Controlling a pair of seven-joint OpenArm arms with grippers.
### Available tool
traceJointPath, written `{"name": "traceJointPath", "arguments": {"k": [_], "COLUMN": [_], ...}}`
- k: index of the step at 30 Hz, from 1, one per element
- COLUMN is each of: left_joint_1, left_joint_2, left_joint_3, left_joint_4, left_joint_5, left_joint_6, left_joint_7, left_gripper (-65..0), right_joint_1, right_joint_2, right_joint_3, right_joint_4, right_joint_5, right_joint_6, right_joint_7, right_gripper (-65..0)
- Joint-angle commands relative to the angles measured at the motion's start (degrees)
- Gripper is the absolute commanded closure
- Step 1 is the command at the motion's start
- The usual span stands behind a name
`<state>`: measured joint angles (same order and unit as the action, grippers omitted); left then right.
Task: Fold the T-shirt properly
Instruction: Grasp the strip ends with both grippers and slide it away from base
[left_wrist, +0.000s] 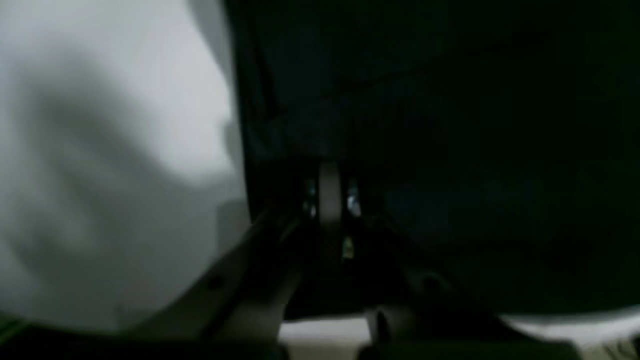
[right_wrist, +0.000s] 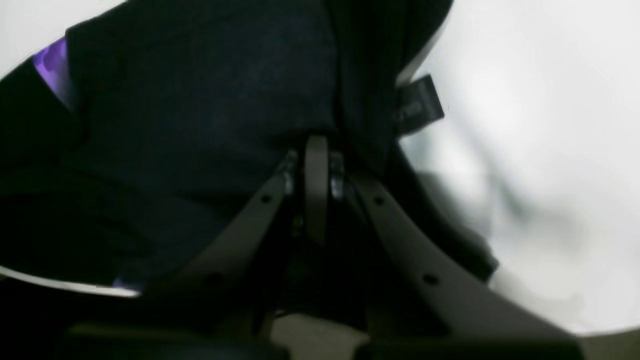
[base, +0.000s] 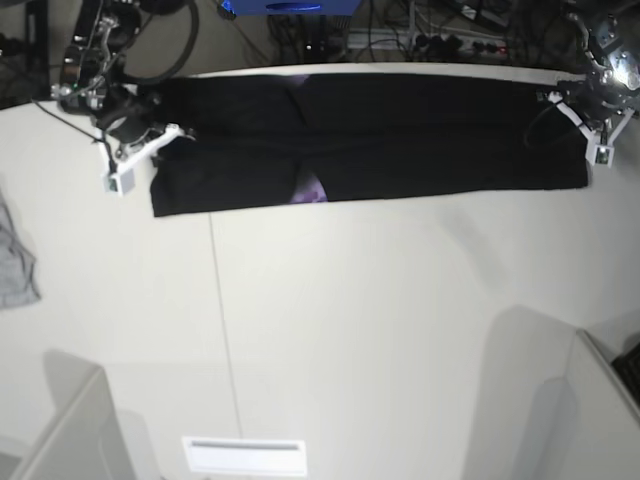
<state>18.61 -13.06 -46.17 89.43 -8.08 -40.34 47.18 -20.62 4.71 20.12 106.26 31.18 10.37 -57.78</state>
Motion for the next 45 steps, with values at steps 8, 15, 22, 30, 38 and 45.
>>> {"name": "traceJointPath", "arguments": {"k": [8, 15, 22, 30, 38, 45], "left_joint_1": [-7.4, -11.3, -15.1, -16.4, -16.9, -16.8], "left_joint_2": [0.8, 1.7, 2.5, 3.3, 3.0, 3.3], "left_joint_3": [3.6, 9.0, 14.0, 15.6, 10.3, 7.3], "left_joint_4": [-5.2, -4.7, -4.9, -2.2, 3.6, 14.4], "left_joint_5": [7.2, 8.2, 8.1, 8.1, 8.1, 7.0], "left_joint_6": [0.3, 0.3, 2.6, 3.1, 2.7, 1.6], "left_joint_7": [0.3, 0.6, 0.7, 0.9, 6.4, 10.7], "left_gripper": [0.0, 0.0, 0.0, 0.0, 0.0, 0.0], "right_joint_1": [6.9, 14.3, 22.2, 25.8, 24.9, 24.1], "right_joint_2": [3.2, 3.9, 3.9, 3.9, 3.5, 2.4], "right_joint_3": [0.8, 0.6, 0.8, 0.4, 0.3, 0.8], "right_joint_4": [-11.4, -18.5, -25.4, -23.8, -10.6, -4.6], "right_joint_5": [0.1, -7.1, -14.0, -17.2, -17.2, -13.8], "right_joint_6": [0.0, 0.0, 0.1, 0.6, 0.7, 5.4], "right_joint_7": [1.6, 3.8, 4.2, 4.1, 3.5, -0.6], "right_gripper": [0.0, 0.0, 0.0, 0.0, 0.0, 0.0]}}
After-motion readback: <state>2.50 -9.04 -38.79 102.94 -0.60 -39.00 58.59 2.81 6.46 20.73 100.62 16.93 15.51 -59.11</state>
